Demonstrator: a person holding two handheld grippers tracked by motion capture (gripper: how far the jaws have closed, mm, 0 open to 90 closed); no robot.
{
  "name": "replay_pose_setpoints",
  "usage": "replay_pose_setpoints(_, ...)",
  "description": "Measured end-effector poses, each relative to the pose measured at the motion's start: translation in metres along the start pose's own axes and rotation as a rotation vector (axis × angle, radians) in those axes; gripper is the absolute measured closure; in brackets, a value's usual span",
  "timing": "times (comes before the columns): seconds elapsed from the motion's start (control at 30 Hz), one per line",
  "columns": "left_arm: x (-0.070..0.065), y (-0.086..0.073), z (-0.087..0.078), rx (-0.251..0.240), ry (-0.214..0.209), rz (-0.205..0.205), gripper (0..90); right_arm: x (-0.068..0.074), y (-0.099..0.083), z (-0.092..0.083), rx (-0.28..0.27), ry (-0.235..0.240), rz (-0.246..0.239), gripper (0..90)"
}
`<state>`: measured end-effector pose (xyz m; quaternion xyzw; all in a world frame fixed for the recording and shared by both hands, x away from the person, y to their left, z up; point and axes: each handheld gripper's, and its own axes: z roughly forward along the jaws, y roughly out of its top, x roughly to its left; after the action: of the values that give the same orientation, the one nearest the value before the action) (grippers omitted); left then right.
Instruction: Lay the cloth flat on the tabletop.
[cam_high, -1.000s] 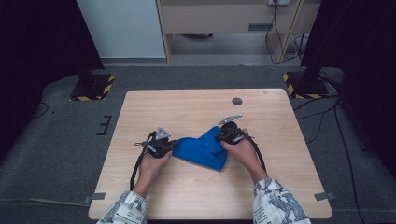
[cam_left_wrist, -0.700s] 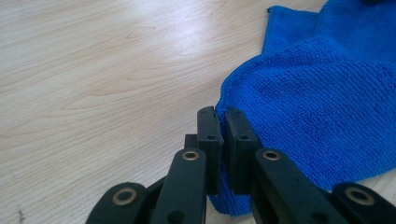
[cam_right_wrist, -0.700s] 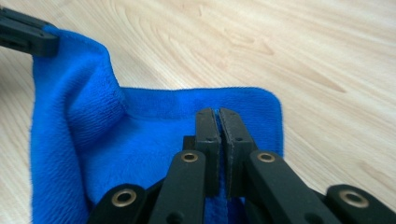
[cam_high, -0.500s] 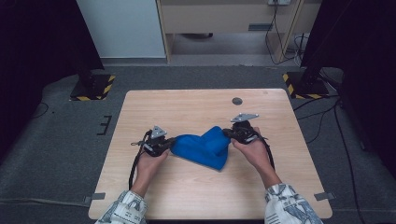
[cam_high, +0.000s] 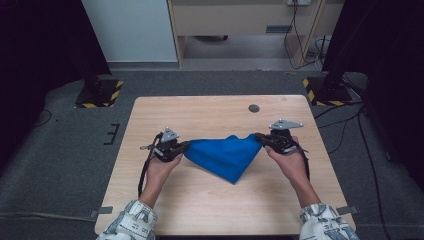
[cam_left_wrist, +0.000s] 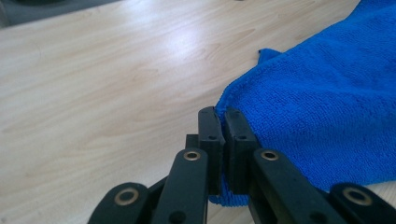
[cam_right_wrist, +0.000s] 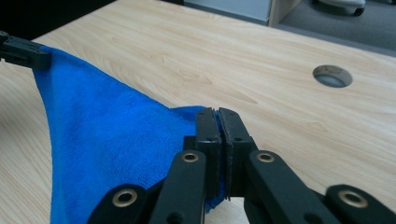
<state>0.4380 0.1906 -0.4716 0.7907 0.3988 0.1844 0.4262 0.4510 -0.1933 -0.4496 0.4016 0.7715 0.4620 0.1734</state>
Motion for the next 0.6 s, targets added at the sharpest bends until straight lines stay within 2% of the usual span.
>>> replay_pose_setpoints(0.37,-0.007,0.033,-0.014,-0.005,0.005,0.063,87.4,0.001,0.004,-0.024,-0.037,-0.006,0.0,87.8)
replay_pose_setpoints(0.6,-0.007,0.048,-0.019,-0.026,0.0,0.054,87.3,-0.001,0.016,-0.035,-0.066,-0.022,-0.008,87.8)
